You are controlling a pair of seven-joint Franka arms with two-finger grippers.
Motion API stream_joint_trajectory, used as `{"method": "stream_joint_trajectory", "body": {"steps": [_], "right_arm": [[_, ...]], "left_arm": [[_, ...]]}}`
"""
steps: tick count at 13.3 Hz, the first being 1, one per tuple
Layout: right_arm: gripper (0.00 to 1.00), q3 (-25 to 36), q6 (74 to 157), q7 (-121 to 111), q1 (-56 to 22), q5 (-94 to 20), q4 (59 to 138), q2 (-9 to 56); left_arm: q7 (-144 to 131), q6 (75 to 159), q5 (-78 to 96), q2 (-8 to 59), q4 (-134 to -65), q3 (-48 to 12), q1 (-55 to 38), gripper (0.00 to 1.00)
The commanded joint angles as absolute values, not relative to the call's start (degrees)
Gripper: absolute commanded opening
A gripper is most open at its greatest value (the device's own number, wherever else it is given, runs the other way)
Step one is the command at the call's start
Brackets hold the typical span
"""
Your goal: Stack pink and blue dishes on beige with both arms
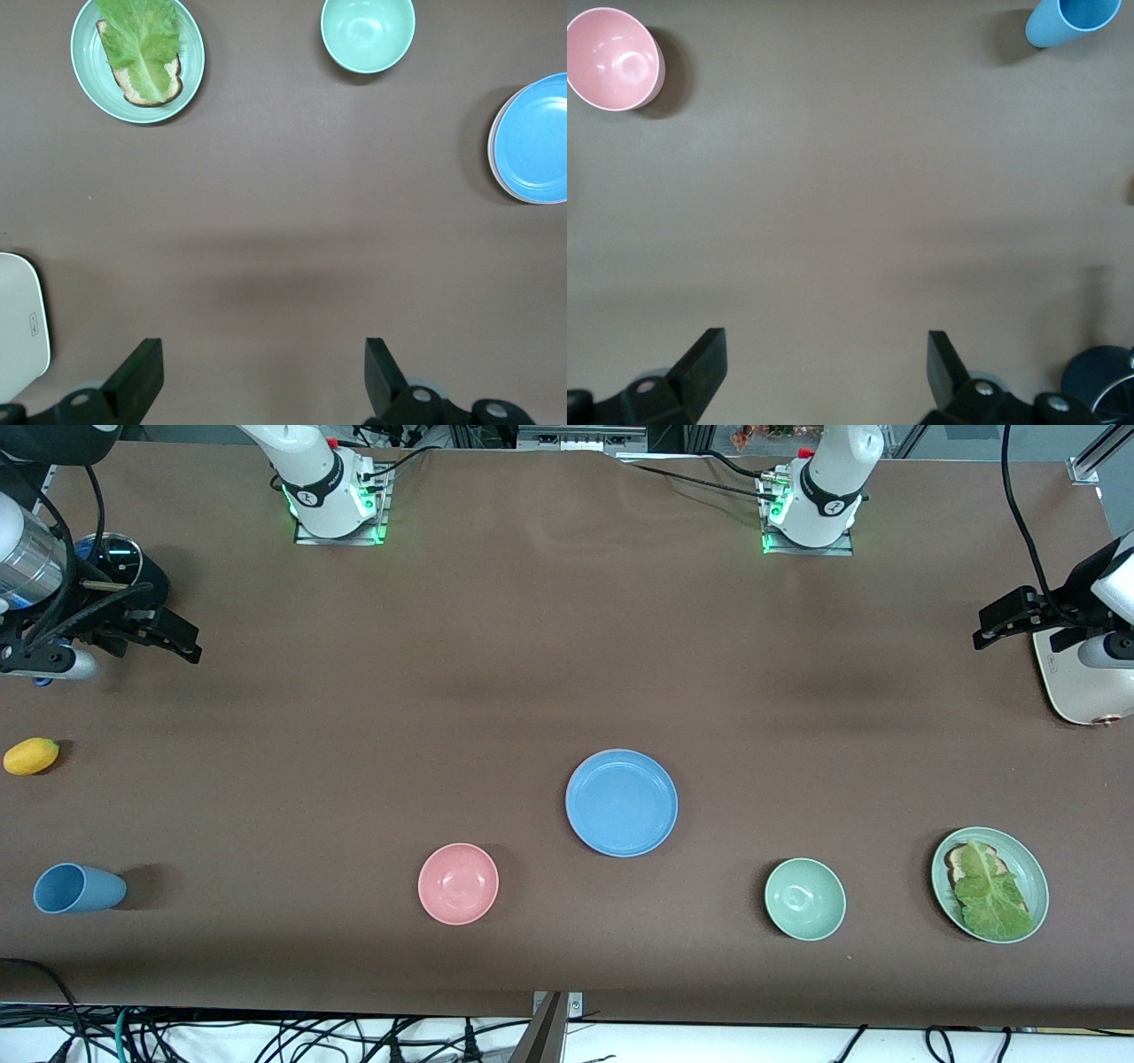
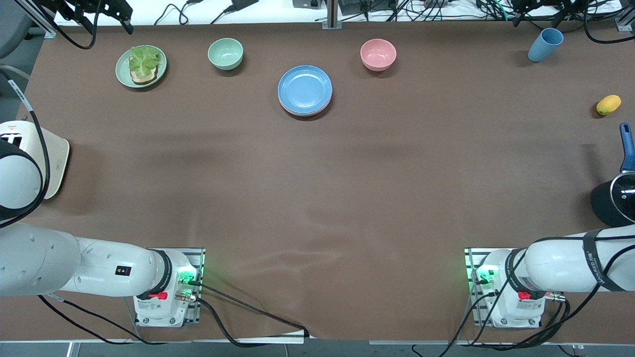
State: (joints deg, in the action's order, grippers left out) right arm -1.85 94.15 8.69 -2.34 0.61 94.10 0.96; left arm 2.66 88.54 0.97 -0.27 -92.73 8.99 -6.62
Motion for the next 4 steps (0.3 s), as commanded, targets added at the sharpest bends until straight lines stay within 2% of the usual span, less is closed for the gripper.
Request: {"method": "stream_joint_trajectory", "body": {"steps": [1,4], "right_arm": [[1.0,-2.0,93.5,8.3,-2.1,0.1,92.9,1.3],[1.0,-2.0,93.3,7.7,-2.1,0.3,92.9,1.2]], "left_arm": [[3.9,87.6,1.6,0.0,-91.9,9.0,-6.5,1.0],[3.9,87.6,1.6,0.0,-91.9,9.0,-6.5,1.0]]}}
